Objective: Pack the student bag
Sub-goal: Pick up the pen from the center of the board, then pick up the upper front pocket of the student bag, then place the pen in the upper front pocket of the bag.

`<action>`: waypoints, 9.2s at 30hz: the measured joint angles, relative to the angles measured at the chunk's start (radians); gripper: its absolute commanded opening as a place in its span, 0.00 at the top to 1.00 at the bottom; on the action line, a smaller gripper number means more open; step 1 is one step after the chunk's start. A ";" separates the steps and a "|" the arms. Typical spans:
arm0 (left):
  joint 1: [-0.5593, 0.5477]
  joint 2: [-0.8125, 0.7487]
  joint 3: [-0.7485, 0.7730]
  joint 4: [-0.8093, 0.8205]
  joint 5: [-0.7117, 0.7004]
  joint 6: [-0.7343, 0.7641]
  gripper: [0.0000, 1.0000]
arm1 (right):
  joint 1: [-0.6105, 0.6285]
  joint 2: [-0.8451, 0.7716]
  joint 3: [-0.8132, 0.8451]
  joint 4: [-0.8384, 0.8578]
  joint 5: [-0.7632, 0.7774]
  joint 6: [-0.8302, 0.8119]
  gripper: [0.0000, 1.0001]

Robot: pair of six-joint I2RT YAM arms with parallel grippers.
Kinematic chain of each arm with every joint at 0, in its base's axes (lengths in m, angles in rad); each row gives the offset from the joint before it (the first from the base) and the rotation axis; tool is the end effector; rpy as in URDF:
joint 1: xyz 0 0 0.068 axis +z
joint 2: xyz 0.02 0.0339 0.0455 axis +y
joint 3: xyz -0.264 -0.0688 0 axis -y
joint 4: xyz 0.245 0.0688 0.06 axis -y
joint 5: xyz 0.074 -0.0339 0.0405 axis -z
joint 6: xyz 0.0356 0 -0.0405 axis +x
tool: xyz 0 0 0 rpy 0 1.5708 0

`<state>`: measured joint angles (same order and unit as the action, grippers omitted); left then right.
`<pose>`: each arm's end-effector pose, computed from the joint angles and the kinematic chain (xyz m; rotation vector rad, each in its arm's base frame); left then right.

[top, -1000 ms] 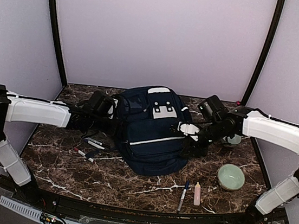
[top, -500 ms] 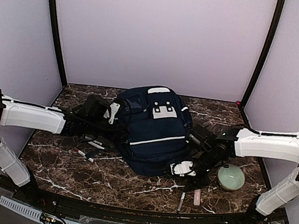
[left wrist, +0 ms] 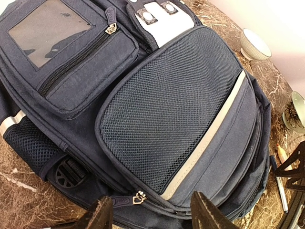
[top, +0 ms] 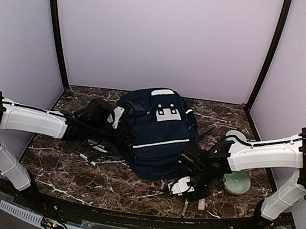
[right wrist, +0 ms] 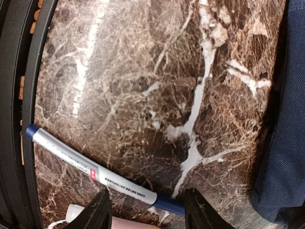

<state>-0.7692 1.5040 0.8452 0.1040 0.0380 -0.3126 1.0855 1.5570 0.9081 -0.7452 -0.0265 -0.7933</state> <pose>0.2333 -0.2277 0.2167 0.5209 2.1390 -0.6669 0.1238 0.2367 0.1693 -2.3992 1.7501 0.0772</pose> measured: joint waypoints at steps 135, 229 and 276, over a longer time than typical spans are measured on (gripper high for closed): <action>-0.341 0.424 0.414 -0.233 -0.451 0.733 0.43 | -0.666 -0.161 0.073 -0.044 -0.557 0.272 0.96; -0.018 0.114 0.428 -0.160 0.032 0.447 1.00 | 0.028 0.220 0.582 0.091 0.523 -0.088 0.98; 0.088 0.132 0.461 -0.167 0.217 0.342 1.00 | -0.052 0.433 0.655 0.476 0.615 -0.287 0.98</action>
<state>-0.6815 1.6363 1.3064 -0.0628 0.2550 0.0292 1.0336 1.9903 1.5635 -0.2691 0.5888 -1.0805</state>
